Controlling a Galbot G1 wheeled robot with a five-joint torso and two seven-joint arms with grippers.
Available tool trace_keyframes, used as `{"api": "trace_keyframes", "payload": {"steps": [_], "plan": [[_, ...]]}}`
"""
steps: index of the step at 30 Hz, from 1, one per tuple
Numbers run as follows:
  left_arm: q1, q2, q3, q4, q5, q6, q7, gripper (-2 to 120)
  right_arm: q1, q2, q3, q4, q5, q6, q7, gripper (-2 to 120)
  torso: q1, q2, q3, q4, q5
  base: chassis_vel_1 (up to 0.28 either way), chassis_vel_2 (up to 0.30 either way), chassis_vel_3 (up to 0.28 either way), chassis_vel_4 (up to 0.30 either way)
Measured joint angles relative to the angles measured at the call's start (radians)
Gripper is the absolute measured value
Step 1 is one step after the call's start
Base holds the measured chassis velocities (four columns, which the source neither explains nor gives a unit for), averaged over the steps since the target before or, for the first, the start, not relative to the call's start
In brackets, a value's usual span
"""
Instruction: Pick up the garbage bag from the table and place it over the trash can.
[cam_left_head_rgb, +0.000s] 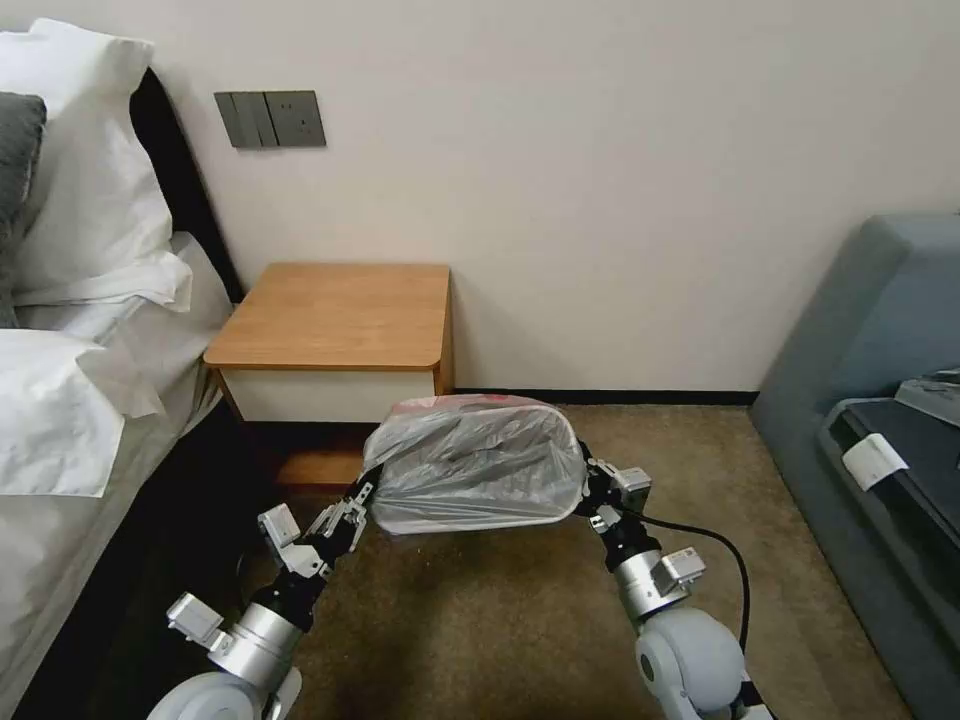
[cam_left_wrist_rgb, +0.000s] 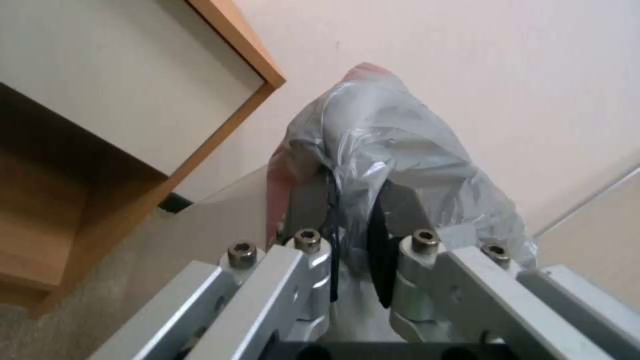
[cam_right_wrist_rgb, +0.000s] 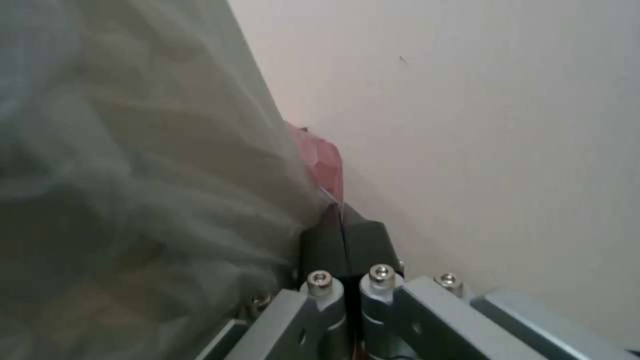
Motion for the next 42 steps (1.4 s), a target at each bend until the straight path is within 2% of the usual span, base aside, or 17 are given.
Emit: {"api": "trace_keyframes", "payload": {"steps": [19, 22, 25, 26, 30, 32, 33, 36, 37, 40, 41, 42], "plan": [[0.005, -0.006, 0.003, -0.014, -0.001, 0.0, -0.005, 6, -0.004, 0.009, 0.077, -0.052, -0.362, 0.051, 0.008, 0, 0.0, 0.0, 0.0, 0.0, 0.0, 0.0, 0.0, 0.0, 0.0], [0.004, -0.011, 0.002, -0.015, -0.002, 0.0, -0.006, 6, -0.01, 0.011, 0.102, -0.061, -0.474, 0.067, 0.005, -2, 0.0, 0.0, 0.0, 0.0001, 0.0001, 0.0, 0.0, 0.0, 0.0], [0.0, -0.011, -0.005, -0.015, -0.002, -0.003, -0.007, 6, -0.018, 0.011, 0.114, -0.06, -0.499, 0.072, 0.005, 5, 0.0, 0.0, 0.0, 0.0001, 0.0001, 0.0, 0.0, 0.0, 0.0], [-0.006, -0.013, -0.014, -0.009, 0.0, -0.007, -0.016, 6, -0.029, 0.011, 0.122, -0.05, -0.51, 0.079, 0.001, 13, 0.0, 0.0, 0.0, 0.0, 0.0002, 0.0, 0.0, 0.0, 0.0], [-0.015, -0.014, -0.033, -0.001, 0.005, -0.011, -0.033, 6, -0.046, 0.008, 0.131, -0.026, -0.512, 0.084, -0.008, 20, 0.0, 0.0, 0.0, 0.0001, -0.0001, 0.0, 0.0, 0.0, 0.0], [-0.027, -0.014, -0.069, 0.008, 0.007, -0.011, -0.063, 6, -0.085, -0.002, 0.15, 0.018, -0.506, 0.087, -0.03, 33, 0.0, 0.0, 0.0, 0.0, 0.0, 0.0, 0.0, 0.0, 0.0], [-0.027, -0.014, -0.069, 0.008, 0.007, -0.011, -0.063, 6, -0.085, -0.002, 0.15, 0.018, -0.506, 0.087, -0.03, 33, 0.0, 0.0, 0.0, 0.0, 0.0, 0.0, 0.0, 0.0, 0.0], [-0.035, -0.01, -0.108, 0.021, 0.006, -0.013, -0.117, 6, -0.123, -0.003, 0.198, 0.055, -0.504, 0.118, -0.061, 48, 0.0, 0.0, 0.0, -0.0001, 0.0, 0.0, 0.0, 0.0, 0.0], [-0.035, -0.01, -0.108, 0.021, 0.006, -0.013, -0.117, 6, -0.123, -0.003, 0.198, 0.055, -0.504, 0.118, -0.061, 48, 0.0, 0.0, 0.0, -0.0001, 0.0, 0.0, 0.0, 0.0, 0.0], [-0.037, -0.01, -0.111, 0.032, 0.009, -0.008, -0.148, 6, -0.14, 0.006, 0.229, 0.103, -0.469, 0.141, -0.077, 63, 0.0, 0.0, 0.0, 0.0, -0.0003, 0.0, 0.0, 0.0, 0.0], [-0.037, -0.01, -0.111, 0.032, 0.009, -0.008, -0.148, 6, -0.14, 0.006, 0.229, 0.103, -0.469, 0.141, -0.077, 63, 0.0, 0.0, 0.0, 0.0, -0.0003, 0.0, 0.0, 0.0, 0.0], [-0.037, -0.01, -0.111, 0.036, 0.013, -0.007, -0.156, 6, -0.142, 0.007, 0.238, 0.126, -0.445, 0.142, -0.085, 68, 0.0, 0.0, 0.0, -0.0001, 0.0, 0.0, 0.0, 0.0, 0.0]]}}
